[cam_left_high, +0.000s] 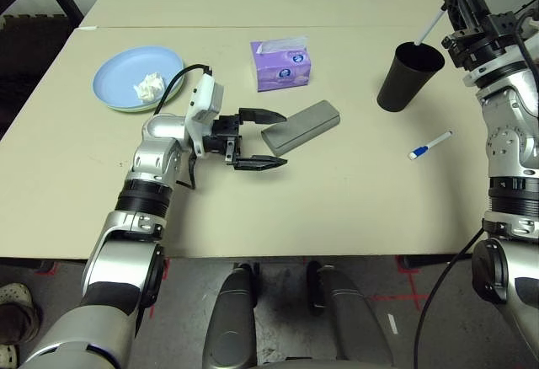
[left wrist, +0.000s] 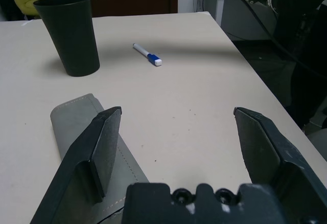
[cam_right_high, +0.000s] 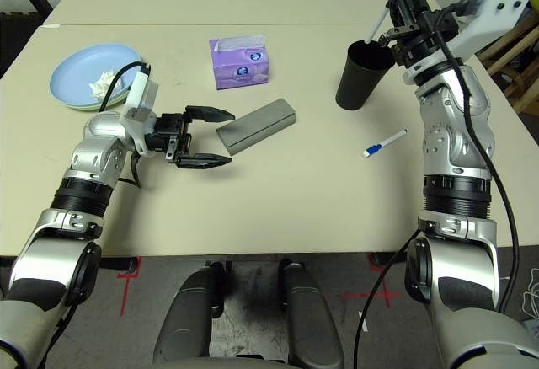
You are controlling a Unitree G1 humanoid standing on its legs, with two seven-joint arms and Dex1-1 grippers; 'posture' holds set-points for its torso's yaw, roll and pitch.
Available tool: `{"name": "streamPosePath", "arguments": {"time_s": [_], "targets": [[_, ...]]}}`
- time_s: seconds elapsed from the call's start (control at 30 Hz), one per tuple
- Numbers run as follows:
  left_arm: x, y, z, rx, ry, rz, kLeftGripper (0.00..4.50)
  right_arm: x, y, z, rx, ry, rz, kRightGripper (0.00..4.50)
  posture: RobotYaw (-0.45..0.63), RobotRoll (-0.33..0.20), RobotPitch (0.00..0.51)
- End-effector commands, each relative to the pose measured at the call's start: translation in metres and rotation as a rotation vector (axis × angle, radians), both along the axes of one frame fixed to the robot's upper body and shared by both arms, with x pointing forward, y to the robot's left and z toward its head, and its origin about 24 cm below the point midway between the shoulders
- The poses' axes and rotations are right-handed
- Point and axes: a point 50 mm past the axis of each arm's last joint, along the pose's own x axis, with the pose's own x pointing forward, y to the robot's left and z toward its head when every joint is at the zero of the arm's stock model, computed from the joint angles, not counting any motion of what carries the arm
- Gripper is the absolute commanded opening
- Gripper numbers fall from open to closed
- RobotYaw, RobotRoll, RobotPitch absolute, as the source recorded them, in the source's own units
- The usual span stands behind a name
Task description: Organize and tidy the items on the table.
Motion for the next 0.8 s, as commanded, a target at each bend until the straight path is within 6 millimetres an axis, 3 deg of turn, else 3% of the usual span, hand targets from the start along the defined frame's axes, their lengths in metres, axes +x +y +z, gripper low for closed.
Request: {"name": "streamPosePath", "arguments": {"time_s": [0.03,0.37,0.4,0.7,0.8], "targets": [[0.000,0.000,-0.001,0.009,0.000,-0.012,4.50,0.001,0.000,0.001,-0.012,0.039,-0.020,0.33,0.06,0.000,0.232],[0.001,0.000,0.000,0.010,-0.004,-0.015,4.50,0.003,0.003,-0.003,-0.001,0.171,-0.016,0.33,0.06,0.000,0.232],[0.001,0.000,0.000,0.010,-0.004,-0.015,4.50,0.003,0.004,-0.002,0.000,0.180,-0.011,1.08,0.06,0.000,0.232],[0.000,0.000,0.000,0.008,-0.003,-0.016,4.50,0.001,0.003,0.008,-0.022,0.189,-0.025,4.37,0.06,0.000,0.233],[0.000,-0.001,0.000,0.006,-0.003,-0.016,4.50,-0.001,0.009,0.020,-0.033,0.084,0.054,4.44,0.06,0.000,0.235]]}}
